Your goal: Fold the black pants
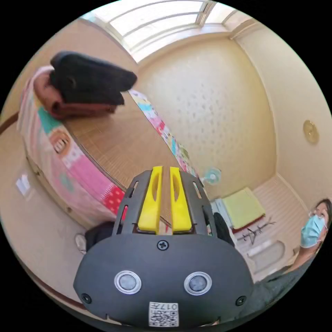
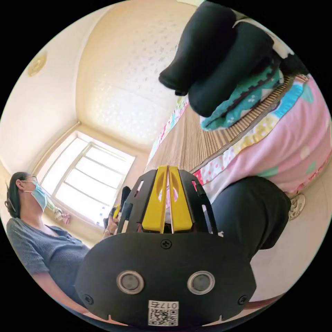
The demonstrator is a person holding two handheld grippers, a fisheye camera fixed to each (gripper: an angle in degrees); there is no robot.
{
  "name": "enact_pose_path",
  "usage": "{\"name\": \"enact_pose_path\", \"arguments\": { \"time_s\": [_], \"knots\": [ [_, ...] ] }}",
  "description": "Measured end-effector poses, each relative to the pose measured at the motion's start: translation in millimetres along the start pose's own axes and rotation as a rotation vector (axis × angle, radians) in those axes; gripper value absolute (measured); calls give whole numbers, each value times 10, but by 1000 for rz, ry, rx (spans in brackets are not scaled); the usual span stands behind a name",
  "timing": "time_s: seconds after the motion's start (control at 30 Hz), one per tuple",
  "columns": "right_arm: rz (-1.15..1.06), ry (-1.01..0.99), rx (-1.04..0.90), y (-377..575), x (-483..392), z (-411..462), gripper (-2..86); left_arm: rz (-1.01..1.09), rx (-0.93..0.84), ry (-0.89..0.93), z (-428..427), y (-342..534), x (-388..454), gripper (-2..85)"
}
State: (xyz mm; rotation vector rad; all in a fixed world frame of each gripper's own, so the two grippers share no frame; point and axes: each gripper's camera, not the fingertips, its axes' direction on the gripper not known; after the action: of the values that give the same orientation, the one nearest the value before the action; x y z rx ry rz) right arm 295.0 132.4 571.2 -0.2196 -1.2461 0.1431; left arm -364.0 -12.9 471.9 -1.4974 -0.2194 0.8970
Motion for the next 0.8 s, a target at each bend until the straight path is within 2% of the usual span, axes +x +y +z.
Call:
{"name": "enact_pose_path", "arguments": {
  "time_s": [0.07,0.17,0.27,0.37,0.4,0.47,0.57,0.73,0.8],
  "knots": [
    [-44,-20,-37,15,-139,39,4,29,80,-127,-152,-327,-28,105],
    [-61,-32,-44,65,-283,75,3,57,85,-329,-129,-849,-93,150],
    [-58,-84,-20,154,-339,108,3,-62,64,-434,-18,-1217,-348,204],
    [-37,-129,24,292,-360,123,3,-394,53,-311,54,-1268,-859,209],
    [-31,-145,37,353,-369,121,3,-469,66,-195,111,-1212,-982,198],
    [-38,-180,61,445,-390,85,3,-568,82,-142,170,-1095,-1001,162],
    [-57,-227,138,603,-416,-89,3,-456,90,-97,217,-994,-760,63],
    [-74,-219,169,664,-444,-259,3,-105,-25,80,466,-935,-7,34],
    [-89,-235,164,645,-480,-228,2,60,-123,198,751,-748,537,3]
  ]
}}
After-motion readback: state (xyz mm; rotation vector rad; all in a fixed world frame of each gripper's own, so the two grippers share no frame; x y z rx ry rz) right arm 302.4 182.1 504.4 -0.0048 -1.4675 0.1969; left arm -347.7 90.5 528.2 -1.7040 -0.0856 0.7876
